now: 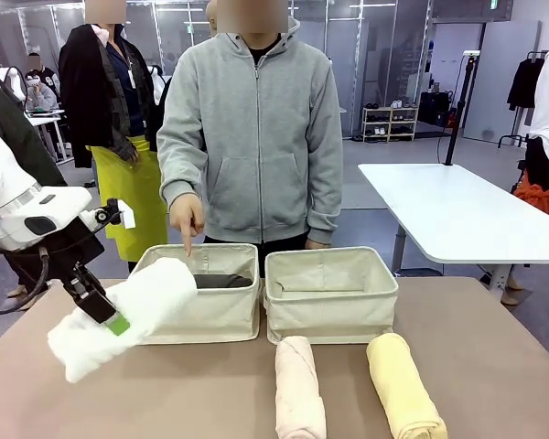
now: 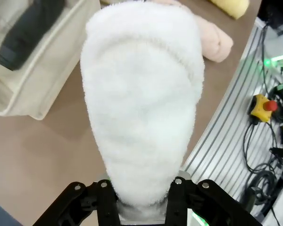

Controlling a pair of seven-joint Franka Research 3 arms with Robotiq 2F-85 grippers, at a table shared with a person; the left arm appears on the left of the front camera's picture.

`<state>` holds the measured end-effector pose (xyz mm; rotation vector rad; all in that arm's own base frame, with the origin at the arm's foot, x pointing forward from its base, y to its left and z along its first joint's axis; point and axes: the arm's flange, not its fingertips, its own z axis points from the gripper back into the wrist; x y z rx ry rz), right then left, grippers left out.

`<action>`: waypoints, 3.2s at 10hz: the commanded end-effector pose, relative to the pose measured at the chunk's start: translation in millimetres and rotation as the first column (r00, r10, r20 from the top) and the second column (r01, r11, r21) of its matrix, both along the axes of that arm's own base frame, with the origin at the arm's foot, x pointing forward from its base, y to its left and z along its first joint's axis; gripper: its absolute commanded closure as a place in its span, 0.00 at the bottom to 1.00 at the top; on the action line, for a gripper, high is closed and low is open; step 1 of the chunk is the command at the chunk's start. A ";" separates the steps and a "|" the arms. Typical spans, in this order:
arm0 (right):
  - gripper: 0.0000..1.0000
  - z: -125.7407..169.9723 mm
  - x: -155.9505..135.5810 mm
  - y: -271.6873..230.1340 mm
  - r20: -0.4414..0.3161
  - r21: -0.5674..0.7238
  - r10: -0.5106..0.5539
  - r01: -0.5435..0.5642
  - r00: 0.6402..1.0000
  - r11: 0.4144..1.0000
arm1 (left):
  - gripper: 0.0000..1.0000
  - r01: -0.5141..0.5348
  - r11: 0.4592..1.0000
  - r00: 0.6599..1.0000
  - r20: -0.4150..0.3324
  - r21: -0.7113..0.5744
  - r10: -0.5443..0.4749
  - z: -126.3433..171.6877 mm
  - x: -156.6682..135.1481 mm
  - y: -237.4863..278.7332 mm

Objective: Divide the towels into two baskets.
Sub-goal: Pick up one hotel-folded towel from the bottom of the table and place it in the Fabric basket indicated by the person.

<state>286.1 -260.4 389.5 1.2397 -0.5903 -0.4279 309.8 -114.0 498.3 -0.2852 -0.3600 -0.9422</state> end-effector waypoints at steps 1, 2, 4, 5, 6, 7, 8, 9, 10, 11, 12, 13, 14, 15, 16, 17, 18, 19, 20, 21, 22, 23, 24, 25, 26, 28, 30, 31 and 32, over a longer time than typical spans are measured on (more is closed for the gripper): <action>0.00 2.4 -1.5 0.1 0.011 0.005 -0.004 0.004 1.000 1.000 | 0.63 0.028 0.998 0.990 0.137 0.061 -0.036 16.3 5.4 -3.8; 0.00 2.4 -1.5 0.1 0.011 0.005 -0.004 0.004 1.000 1.000 | 0.63 0.064 0.990 0.974 0.210 0.128 -0.090 27.6 25.3 -6.0; 0.00 2.4 -1.5 0.1 0.011 0.005 -0.004 0.004 1.000 1.000 | 0.63 0.244 0.947 0.929 0.228 0.211 -0.290 42.9 85.8 -13.5; 0.00 2.4 -1.5 0.1 0.011 0.005 -0.004 0.004 1.000 1.000 | 0.63 0.304 0.922 0.909 0.218 0.239 -0.356 44.8 119.6 -17.0; 0.00 2.4 -1.5 0.1 0.011 0.005 -0.004 0.004 1.000 1.000 | 0.63 0.352 0.894 0.887 0.208 0.276 -0.413 44.0 151.6 -20.4; 0.00 2.4 -1.5 0.1 0.011 0.005 -0.004 0.004 1.000 1.000 | 0.63 0.418 0.856 0.853 0.193 0.304 -0.485 40.8 178.2 -25.5; 0.00 2.4 -1.5 0.1 0.011 0.005 -0.004 0.004 1.000 1.000 | 0.63 0.441 0.834 0.838 0.182 0.331 -0.515 33.6 205.5 -31.4; 0.00 2.4 -1.5 0.1 0.011 0.005 -0.004 0.004 1.000 1.000 | 0.63 0.453 0.824 0.834 0.163 0.340 -0.527 24.3 224.6 -37.8; 0.00 2.4 -1.5 0.1 0.011 0.005 -0.004 0.004 1.000 1.000 | 0.63 0.454 0.821 0.839 0.143 0.346 -0.525 11.5 242.4 -42.7; 0.00 2.4 -1.5 0.1 0.011 0.005 -0.004 0.004 1.000 1.000 | 0.63 0.468 0.814 0.841 0.110 0.344 -0.530 -2.6 255.7 -47.4; 0.00 2.4 -1.5 0.1 0.011 0.005 -0.004 0.004 1.000 1.000 | 0.63 0.476 0.814 0.845 0.084 0.332 -0.528 -18.3 267.0 -51.2; 0.00 2.4 -1.5 0.1 0.011 0.005 -0.004 0.004 1.000 1.000 | 0.63 0.488 0.812 0.846 0.053 0.321 -0.530 -32.4 272.7 -52.2; 0.00 2.4 -1.5 0.1 0.011 0.005 -0.004 0.004 1.000 1.000 | 0.63 0.489 0.813 0.850 0.038 0.315 -0.525 -45.7 276.7 -52.2; 0.00 2.4 -1.5 0.1 0.011 0.005 -0.004 0.004 1.000 1.000 | 0.63 0.490 0.819 0.854 0.025 0.299 -0.520 -56.0 279.8 -53.0; 0.00 2.4 -1.5 0.1 0.011 0.005 -0.004 0.004 1.000 1.000 | 0.63 0.495 0.818 0.854 0.011 0.294 -0.520 -65.6 281.2 -55.6; 0.00 2.4 -1.5 0.1 0.011 0.005 -0.004 0.004 1.000 1.000 | 0.46 0.501 0.810 0.852 -0.010 0.306 -0.524 -73.0 281.0 -59.5; 0.00 2.4 -1.5 0.1 0.011 0.005 -0.004 0.004 1.000 1.000 | 0.34 0.505 0.807 0.850 -0.013 0.307 -0.526 -75.0 280.7 -60.9; 0.00 2.4 -1.5 0.1 0.011 0.005 -0.004 0.004 1.000 1.000 | 0.10 0.503 0.807 0.851 -0.012 0.309 -0.525 -73.8 280.5 -61.2; 0.00 2.4 -1.5 0.1 0.011 0.005 -0.004 0.004 1.000 1.000 | 0.00 0.500 0.809 0.852 -0.008 0.308 -0.523 -72.8 279.9 -60.8; 0.00 2.4 -1.5 0.1 0.011 0.005 -0.004 0.004 1.000 1.000 | 0.00 0.497 0.811 0.853 -0.005 0.307 -0.521 -72.0 278.8 -60.0; 0.00 2.4 -1.5 0.1 0.011 0.005 -0.004 0.004 1.000 1.000 | 0.02 0.486 0.819 0.859 0.005 0.305 -0.512 -69.9 278.0 -58.4; 0.00 2.4 -1.5 0.1 0.011 0.005 -0.004 0.004 1.000 1.000 | 0.00 0.479 0.828 0.862 0.019 0.292 -0.506 -66.5 276.9 -55.3; 0.00 2.4 -1.5 0.1 0.011 0.005 -0.004 0.004 1.000 1.000 | 0.00 0.462 0.842 0.869 0.048 0.278 -0.493 -59.9 272.0 -52.5; 0.00 2.4 -1.5 0.1 0.011 0.005 -0.004 0.004 1.000 1.000 | 0.00 0.497 0.815 0.849 0.026 0.297 -0.527 -73.2 279.1 -58.1; 0.00 2.4 -1.5 0.1 0.011 0.005 -0.004 0.004 1.000 1.000 | 0.00 0.497 0.815 0.849 0.026 0.297 -0.527 -73.2 279.1 -58.1; 0.00 2.4 -1.5 0.1 0.011 0.005 -0.004 0.004 1.000 1.000 | 0.00 0.497 0.815 0.849 0.026 0.297 -0.527 -73.2 279.1 -58.1; 0.00 2.4 -1.5 0.1 0.011 0.005 -0.004 0.004 1.000 1.000 | 0.00 0.497 0.815 0.849 0.026 0.297 -0.527 -73.2 279.1 -58.1; 0.00 2.4 -1.5 0.1 0.011 0.005 -0.004 0.004 1.000 1.000 | 0.00 0.497 0.815 0.849 0.026 0.297 -0.527 -73.2 279.1 -58.1; 0.00 2.4 -1.5 0.1 0.011 0.005 -0.004 0.004 1.000 1.000 | 0.00 0.497 0.815 0.849 0.026 0.297 -0.527 -73.2 279.1 -58.1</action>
